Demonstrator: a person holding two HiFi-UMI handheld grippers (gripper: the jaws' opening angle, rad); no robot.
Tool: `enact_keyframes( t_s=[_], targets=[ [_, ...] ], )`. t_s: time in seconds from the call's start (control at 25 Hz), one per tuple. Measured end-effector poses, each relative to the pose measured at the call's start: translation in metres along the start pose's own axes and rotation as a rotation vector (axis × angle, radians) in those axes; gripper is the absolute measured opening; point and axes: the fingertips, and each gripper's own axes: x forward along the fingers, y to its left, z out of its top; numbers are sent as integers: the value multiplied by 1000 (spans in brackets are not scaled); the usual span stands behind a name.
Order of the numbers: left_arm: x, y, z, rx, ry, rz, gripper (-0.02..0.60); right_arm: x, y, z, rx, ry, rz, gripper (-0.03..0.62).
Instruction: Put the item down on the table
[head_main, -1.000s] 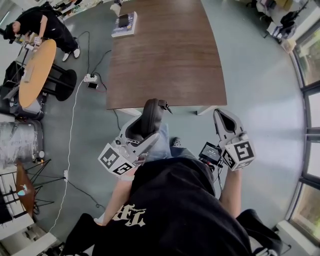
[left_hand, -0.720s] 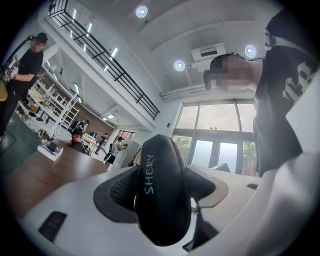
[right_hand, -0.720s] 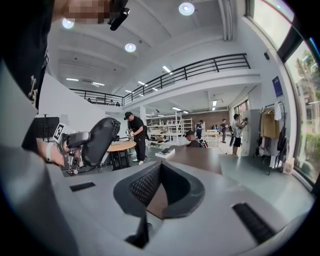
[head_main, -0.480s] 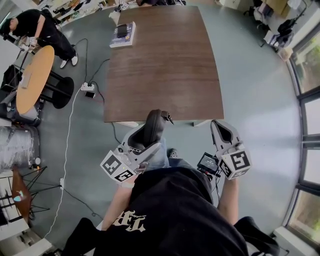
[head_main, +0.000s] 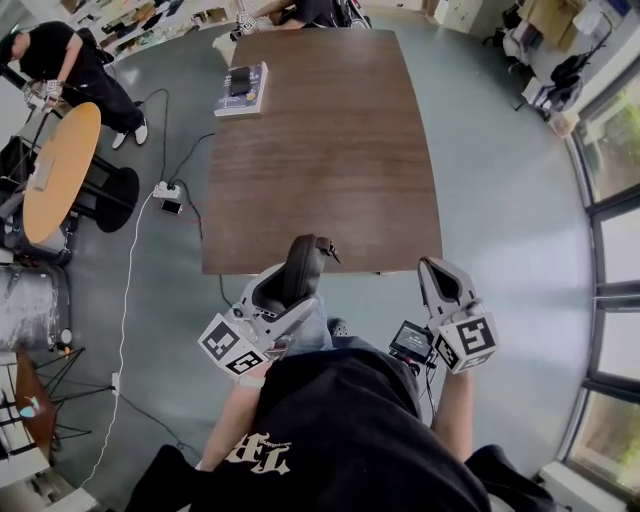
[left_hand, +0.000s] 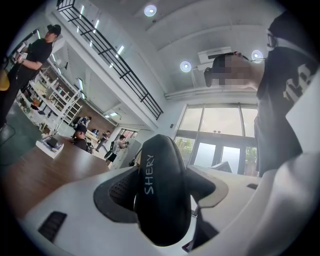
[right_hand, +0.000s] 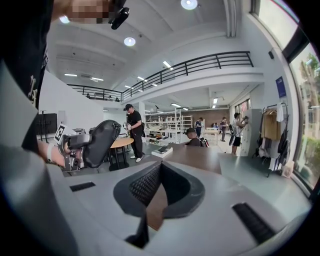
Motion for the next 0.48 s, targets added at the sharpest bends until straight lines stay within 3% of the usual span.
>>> enact_keyframes(
  t_s=[0.48],
  targets=[
    [31, 73, 24, -18, 32, -9, 302, 62, -36, 25, 2, 19, -42, -12]
  ],
)
